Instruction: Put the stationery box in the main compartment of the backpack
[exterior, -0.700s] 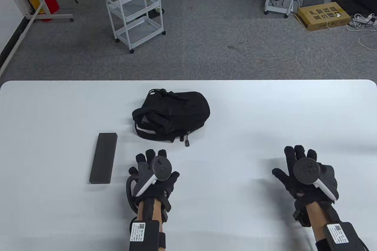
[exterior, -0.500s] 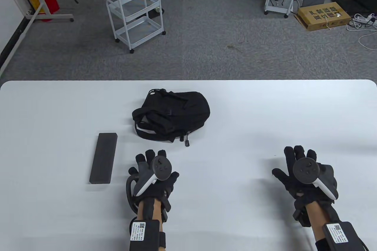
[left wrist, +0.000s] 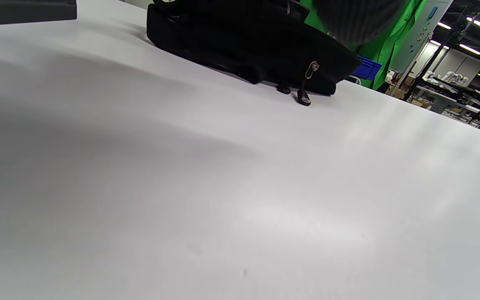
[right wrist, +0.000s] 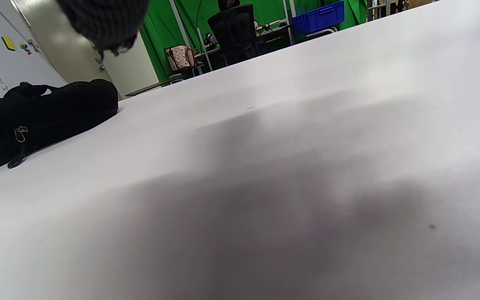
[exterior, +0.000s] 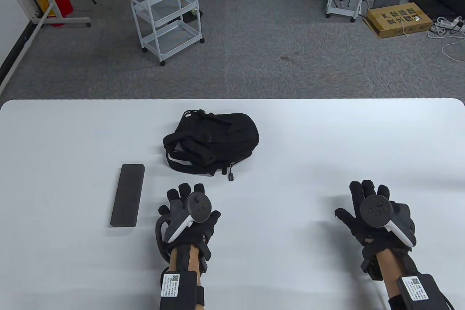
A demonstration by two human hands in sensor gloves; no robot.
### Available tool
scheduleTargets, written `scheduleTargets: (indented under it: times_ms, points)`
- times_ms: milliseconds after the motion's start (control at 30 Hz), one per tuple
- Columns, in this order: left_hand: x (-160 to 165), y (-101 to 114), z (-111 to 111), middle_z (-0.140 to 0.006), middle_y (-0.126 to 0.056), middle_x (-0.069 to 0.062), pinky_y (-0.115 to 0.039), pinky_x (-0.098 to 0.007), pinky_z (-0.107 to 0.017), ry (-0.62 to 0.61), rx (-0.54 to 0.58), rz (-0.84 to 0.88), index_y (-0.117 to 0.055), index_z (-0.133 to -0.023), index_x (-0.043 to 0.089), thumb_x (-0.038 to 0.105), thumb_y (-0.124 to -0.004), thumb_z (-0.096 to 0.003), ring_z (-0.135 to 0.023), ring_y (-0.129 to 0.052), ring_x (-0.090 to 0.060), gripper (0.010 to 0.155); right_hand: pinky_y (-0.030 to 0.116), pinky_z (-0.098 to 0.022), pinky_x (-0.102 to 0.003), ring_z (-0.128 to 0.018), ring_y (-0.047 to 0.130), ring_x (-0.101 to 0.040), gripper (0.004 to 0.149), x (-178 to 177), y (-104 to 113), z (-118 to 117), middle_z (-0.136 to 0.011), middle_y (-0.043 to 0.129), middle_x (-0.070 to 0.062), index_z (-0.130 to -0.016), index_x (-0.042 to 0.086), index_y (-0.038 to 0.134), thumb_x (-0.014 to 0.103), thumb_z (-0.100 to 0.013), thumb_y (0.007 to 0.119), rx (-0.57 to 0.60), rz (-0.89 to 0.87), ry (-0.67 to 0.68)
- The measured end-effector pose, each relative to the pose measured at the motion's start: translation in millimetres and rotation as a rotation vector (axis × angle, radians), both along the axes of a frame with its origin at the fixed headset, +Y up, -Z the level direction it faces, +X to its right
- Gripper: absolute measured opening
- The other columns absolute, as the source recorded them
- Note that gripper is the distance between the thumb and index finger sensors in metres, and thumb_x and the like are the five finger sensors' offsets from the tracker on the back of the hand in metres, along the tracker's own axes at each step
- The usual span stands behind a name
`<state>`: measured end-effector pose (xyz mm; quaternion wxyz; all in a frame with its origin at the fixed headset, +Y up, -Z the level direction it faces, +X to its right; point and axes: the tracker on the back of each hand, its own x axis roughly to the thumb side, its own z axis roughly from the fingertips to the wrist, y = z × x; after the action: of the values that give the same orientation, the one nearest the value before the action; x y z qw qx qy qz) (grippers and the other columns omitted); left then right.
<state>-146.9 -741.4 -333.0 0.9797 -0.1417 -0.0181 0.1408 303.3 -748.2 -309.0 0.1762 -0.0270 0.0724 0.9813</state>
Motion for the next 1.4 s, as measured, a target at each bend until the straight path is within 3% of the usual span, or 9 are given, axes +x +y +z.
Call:
scheduleTargets:
  times_ms: [367, 933, 1100, 1233, 1400]
  points:
    - [13.3, 9.2, -37.7, -0.111, 0.011, -0.023, -0.012, -0.083, -0.065, 0.055, 0.038, -0.119, -0.002, -0.112, 0.018, 0.046, -0.066, -0.0552, -0.1, 0.007, -0.059, 0.09, 0.018, -0.073, -0.078, -0.105, -0.002, -0.06, 0.09, -5.5, -4.4, -3.1, -0.12, 0.002, -0.016, -0.115, 0.019, 0.008, 0.059, -0.055, 0.062, -0.034, 0.0, 0.014]
    - [60.4, 10.7, -152.9, -0.11, 0.022, -0.006, 0.0, -0.072, -0.075, 0.171, -0.127, -0.277, 0.007, -0.107, 0.032, 0.036, -0.077, -0.0549, -0.101, 0.023, -0.043, 0.099, 0.017, -0.072, -0.078, -0.104, -0.004, -0.06, 0.089, -16.3, -6.1, -6.9, -0.12, -0.001, -0.016, -0.115, 0.019, 0.007, 0.057, -0.056, 0.061, -0.074, -0.037, 0.074]
    - [69.3, 1.6, -169.4, -0.115, 0.015, 0.0, 0.003, -0.074, -0.074, 0.207, -0.139, -0.289, 0.0, -0.11, 0.035, 0.033, -0.077, -0.0555, -0.104, 0.021, -0.039, 0.095, 0.017, -0.072, -0.078, -0.104, -0.003, -0.061, 0.089, -23.8, -6.7, -6.5, -0.12, -0.001, -0.016, -0.115, 0.018, 0.007, 0.057, -0.056, 0.061, -0.079, -0.037, 0.114]
    - [71.5, -10.3, -176.9, -0.118, 0.008, 0.004, 0.001, -0.076, -0.074, 0.214, -0.185, -0.28, -0.006, -0.111, 0.036, 0.03, -0.07, -0.0577, -0.108, 0.016, -0.039, 0.084, 0.018, -0.072, -0.078, -0.104, -0.002, -0.061, 0.088, -27.5, -9.4, -7.3, -0.12, -0.001, -0.016, -0.115, 0.018, 0.007, 0.056, -0.056, 0.061, -0.092, -0.024, 0.131]
    - [65.6, -25.0, -179.3, -0.119, 0.004, 0.006, -0.01, -0.082, -0.076, 0.235, -0.185, -0.241, -0.017, -0.112, 0.039, 0.027, -0.065, -0.0582, -0.113, -0.001, -0.04, 0.074, 0.018, -0.072, -0.078, -0.104, -0.001, -0.061, 0.088, -28.5, -11.6, -7.6, -0.12, 0.0, -0.017, -0.115, 0.018, 0.008, 0.056, -0.056, 0.061, -0.104, -0.02, 0.138]
